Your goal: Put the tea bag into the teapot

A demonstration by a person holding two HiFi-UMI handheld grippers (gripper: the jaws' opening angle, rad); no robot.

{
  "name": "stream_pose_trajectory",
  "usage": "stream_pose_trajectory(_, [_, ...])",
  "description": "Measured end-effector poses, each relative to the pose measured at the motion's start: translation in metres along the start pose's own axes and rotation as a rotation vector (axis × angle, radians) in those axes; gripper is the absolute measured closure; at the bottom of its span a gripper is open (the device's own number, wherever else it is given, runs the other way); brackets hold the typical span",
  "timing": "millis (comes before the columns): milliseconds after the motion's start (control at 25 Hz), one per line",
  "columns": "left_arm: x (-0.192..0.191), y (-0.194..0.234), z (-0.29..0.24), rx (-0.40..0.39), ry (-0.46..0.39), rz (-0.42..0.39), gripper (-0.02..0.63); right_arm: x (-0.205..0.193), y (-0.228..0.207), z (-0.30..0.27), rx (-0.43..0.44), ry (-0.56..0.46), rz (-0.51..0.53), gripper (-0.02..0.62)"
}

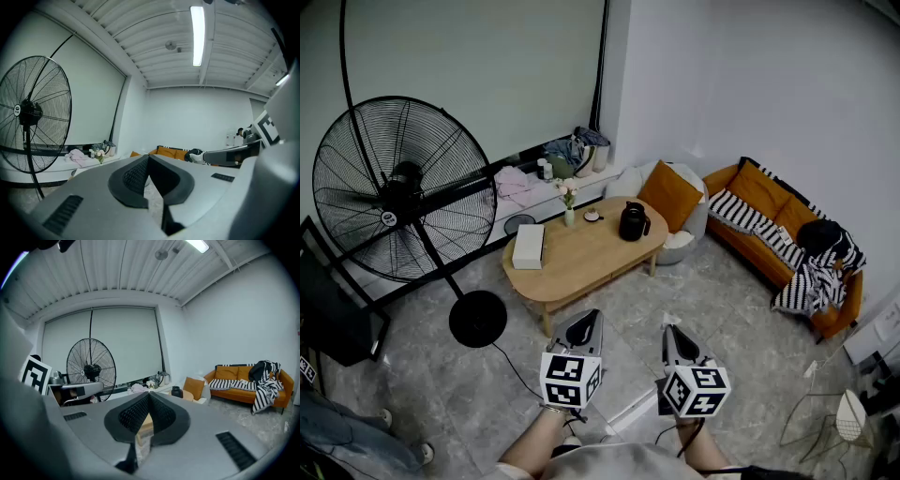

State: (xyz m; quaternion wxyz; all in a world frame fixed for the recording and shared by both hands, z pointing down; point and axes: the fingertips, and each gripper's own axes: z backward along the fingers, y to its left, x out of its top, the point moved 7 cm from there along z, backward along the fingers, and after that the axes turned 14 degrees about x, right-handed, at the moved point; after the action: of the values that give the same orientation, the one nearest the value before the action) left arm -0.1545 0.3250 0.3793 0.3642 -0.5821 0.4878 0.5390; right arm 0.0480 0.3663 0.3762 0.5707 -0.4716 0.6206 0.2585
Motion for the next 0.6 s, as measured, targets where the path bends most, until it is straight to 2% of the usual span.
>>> stream_pose_trajectory(600, [-0.008, -0.017, -0.014, 0.024, 0.025, 0.000, 0.601, 0.000, -0.029, 0.004, 0.021, -0.002, -0.043, 0.561])
